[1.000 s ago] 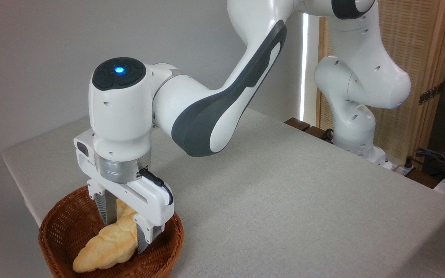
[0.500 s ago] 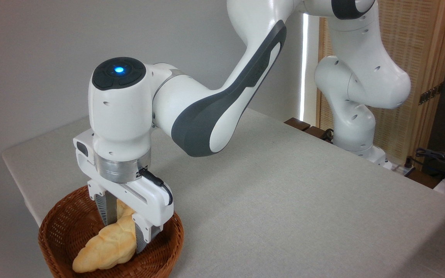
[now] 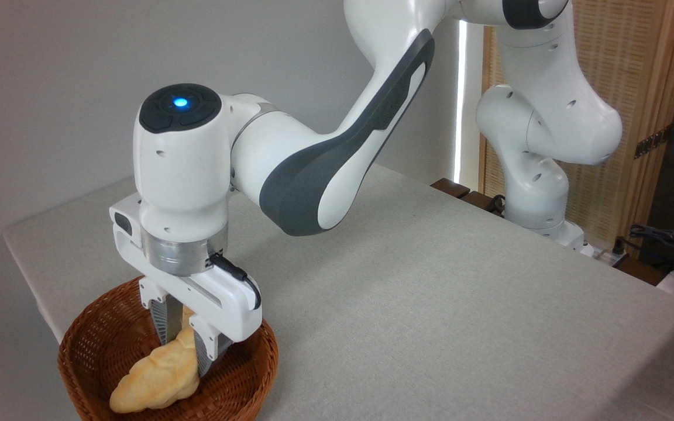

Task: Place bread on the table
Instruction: 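Close the gripper on the end of the twisted loaf, then lift the twisted loaf out of the basket and carry it over the table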

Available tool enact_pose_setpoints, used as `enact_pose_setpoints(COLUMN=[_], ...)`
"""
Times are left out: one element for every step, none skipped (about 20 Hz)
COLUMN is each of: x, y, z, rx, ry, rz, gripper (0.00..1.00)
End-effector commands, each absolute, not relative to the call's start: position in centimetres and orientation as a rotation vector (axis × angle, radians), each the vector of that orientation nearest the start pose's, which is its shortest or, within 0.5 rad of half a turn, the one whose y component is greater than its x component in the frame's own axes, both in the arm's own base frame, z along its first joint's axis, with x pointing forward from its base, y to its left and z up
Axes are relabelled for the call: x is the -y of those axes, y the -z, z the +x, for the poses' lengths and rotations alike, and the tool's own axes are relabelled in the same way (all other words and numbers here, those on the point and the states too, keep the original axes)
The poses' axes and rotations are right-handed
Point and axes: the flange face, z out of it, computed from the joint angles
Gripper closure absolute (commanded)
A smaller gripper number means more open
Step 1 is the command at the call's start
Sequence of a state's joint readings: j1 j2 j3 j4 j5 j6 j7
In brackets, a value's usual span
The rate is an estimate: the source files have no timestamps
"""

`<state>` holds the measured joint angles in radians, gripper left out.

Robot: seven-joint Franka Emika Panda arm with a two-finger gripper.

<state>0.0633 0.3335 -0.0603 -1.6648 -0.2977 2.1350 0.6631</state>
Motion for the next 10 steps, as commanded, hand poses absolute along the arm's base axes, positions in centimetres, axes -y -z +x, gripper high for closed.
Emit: enact_pose_setpoints(x=[0.6, 0.6, 0.6, 0.7, 0.7, 0.9, 0.9, 1.1, 1.3, 1.4], y=[-46.7, -47.6, -48.8, -50.1, -51.1, -52.2, -53.3, -53.8, -54.2, -54.6], z=[66.6, 66.4, 66.1, 65.6, 65.1, 64.4, 63.7, 62.9, 62.1, 61.5], rx=[-0.875, -0.877, -0.877, -0.880, -0.893, -0.911, -0.929, -0.973, -1.003, -1.019], ry=[0.477, 0.498, 0.521, 0.540, 0.528, 0.515, 0.495, 0.441, 0.377, 0.334], rz=[-3.192, -3.184, -3.175, -3.168, -3.170, -3.171, -3.169, -3.156, -3.154, -3.155], gripper=[0.44, 0.44, 0.44, 0.44, 0.44, 0.44, 0.43, 0.43, 0.43, 0.43])
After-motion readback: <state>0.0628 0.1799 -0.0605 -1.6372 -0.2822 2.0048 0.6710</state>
